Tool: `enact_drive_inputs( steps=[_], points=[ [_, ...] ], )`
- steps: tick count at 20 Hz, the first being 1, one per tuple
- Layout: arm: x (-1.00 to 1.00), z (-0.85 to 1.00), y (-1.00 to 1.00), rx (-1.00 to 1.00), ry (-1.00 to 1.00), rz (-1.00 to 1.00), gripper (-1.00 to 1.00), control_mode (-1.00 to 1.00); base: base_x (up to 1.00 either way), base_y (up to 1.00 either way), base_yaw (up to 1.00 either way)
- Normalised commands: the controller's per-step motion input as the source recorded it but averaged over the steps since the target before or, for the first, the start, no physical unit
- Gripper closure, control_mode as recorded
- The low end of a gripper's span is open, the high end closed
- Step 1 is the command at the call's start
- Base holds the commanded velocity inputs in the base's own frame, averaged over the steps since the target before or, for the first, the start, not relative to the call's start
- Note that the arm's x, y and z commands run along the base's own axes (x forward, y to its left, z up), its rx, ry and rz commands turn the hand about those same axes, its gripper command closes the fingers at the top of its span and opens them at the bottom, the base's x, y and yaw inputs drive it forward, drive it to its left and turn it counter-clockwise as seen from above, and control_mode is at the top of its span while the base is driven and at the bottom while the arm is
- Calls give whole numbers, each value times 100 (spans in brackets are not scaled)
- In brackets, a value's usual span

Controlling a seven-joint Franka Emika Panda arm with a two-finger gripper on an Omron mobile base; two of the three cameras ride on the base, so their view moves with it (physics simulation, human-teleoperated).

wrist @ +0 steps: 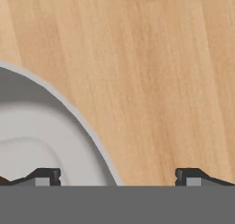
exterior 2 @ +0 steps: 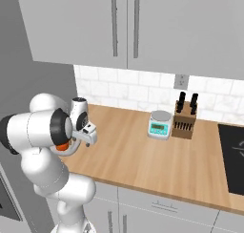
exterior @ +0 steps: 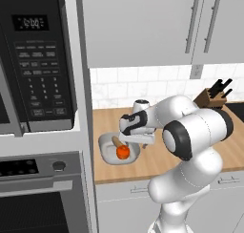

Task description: Take the meat container that has the chicken drumstick and place it on the second highest rack of the freezer. Then take the vegetable container that has the squash and sweet potato and place it on the highest rack of the freezer.

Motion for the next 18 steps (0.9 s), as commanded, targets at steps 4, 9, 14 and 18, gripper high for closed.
enact_drive_inputs(
  steps=[4,9,14,18],
  points=[
    [0,0,0,0,0,0,100,-100,0,0,0],
    [0,0,0,0,0,0,100,-100,0,0,0],
    [0,0,0,0,0,0,100,-100,0,0,0],
    [-2,15,-4,4,-2,-2,100,-100,0,0,0]
  ],
)
